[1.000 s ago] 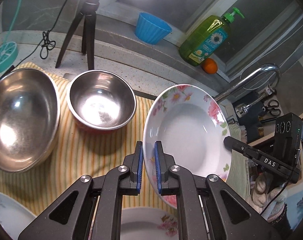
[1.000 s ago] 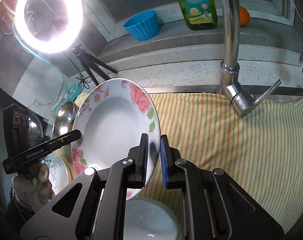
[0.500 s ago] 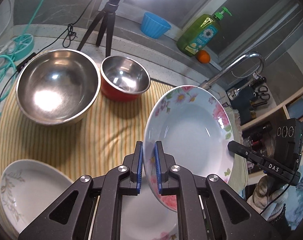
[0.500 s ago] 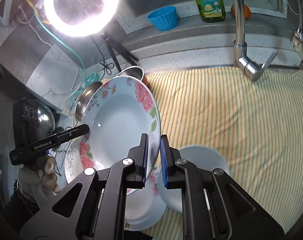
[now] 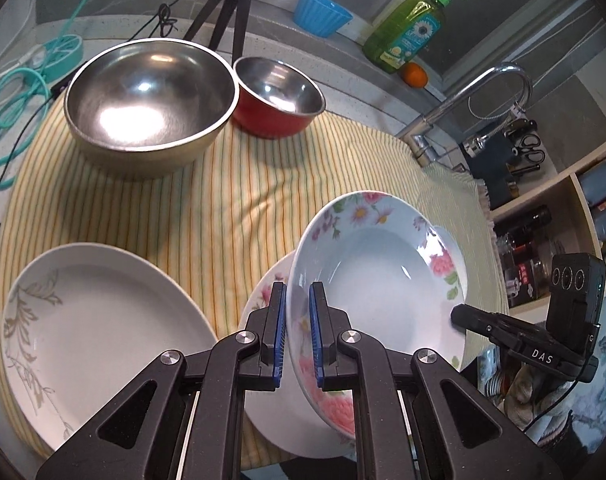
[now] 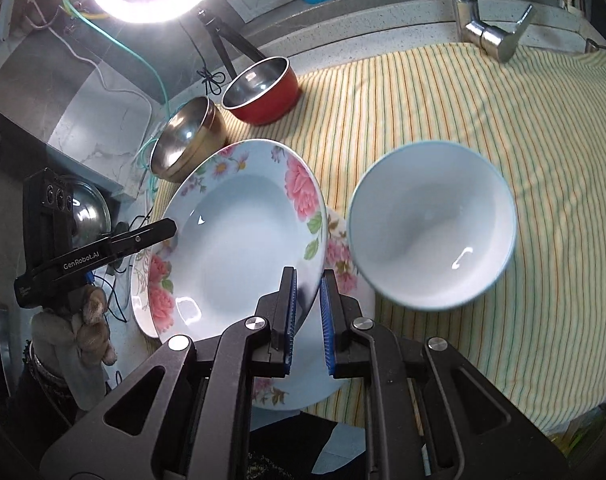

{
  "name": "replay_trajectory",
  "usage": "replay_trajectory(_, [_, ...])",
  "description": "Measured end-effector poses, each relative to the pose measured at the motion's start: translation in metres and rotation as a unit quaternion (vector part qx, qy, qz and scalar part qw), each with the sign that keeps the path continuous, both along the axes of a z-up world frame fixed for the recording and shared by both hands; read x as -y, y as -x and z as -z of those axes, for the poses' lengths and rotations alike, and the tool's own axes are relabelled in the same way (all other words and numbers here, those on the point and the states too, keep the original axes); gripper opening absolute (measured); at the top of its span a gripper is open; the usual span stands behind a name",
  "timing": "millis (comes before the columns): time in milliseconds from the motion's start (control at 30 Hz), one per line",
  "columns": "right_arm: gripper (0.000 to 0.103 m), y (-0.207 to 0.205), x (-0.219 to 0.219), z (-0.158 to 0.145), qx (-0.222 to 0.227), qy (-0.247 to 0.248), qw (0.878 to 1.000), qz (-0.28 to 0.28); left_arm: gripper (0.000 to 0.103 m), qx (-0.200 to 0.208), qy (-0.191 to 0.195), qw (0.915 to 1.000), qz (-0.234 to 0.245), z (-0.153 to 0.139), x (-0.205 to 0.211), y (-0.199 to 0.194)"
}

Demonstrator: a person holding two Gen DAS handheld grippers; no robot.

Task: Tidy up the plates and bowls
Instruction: 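Lower the rose-pattern plate onto the pink-flower plate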

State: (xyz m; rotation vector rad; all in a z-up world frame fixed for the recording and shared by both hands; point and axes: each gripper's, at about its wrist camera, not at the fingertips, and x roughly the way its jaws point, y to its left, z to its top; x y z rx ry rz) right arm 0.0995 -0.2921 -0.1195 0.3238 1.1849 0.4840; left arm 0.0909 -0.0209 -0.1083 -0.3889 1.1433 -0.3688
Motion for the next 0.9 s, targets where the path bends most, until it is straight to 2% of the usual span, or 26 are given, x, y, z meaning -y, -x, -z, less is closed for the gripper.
replay_trajectory(533, [0.012,0.024,-0.005,0.030,-0.038,0.014,0.999,0.002,0.009,-0.020,-0.017,0.9995,0.019,0.020,0.003,0.013])
replay_trajectory(900, [0.013,0.024,-0.005,0.038,-0.044,0.033,0.998,-0.001,0.009,-0.035,-0.030,0.9985,0.029,0.033,0.013,0.013])
